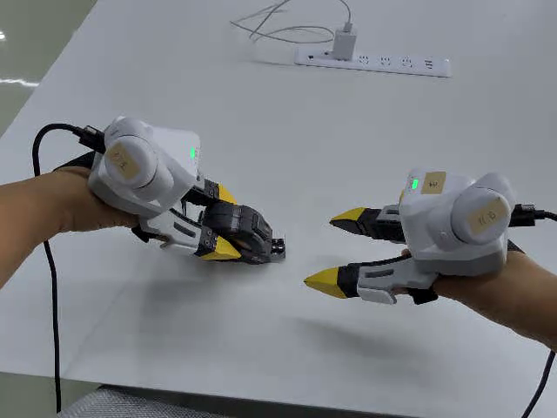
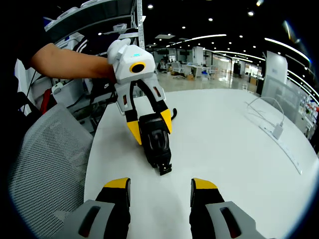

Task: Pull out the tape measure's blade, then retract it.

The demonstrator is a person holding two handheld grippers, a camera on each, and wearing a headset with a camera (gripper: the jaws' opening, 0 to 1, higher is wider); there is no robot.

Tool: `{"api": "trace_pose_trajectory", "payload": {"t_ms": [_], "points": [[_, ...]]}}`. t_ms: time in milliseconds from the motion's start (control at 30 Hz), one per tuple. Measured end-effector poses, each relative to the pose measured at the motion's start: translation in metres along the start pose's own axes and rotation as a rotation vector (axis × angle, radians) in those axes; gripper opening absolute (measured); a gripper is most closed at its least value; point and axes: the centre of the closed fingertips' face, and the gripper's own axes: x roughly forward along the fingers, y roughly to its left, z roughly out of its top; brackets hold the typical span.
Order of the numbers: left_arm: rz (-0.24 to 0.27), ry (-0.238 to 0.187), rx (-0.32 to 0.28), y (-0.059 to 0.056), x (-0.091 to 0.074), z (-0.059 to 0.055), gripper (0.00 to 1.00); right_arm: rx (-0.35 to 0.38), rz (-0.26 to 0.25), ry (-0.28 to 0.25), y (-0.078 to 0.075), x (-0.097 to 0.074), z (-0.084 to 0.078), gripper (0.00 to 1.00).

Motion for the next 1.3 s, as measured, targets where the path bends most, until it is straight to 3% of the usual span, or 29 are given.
{"api": "trace_pose_trajectory", "payload": {"t_ms": [300,800,1300], "points": [[-0.003,0.003,0.004,0.000,0.000,0.000,0.30,-0.097,0.031,0.042,-0.003,0.022,-0.004,0.33],[-0.009,0.010,0.014,-0.001,0.000,-0.001,0.30,-0.163,0.082,0.059,-0.007,0.050,-0.001,0.25],[-0.012,0.012,0.009,0.000,0.000,-0.001,0.30,-0.232,0.140,0.095,-0.004,0.063,-0.006,0.14]]}}
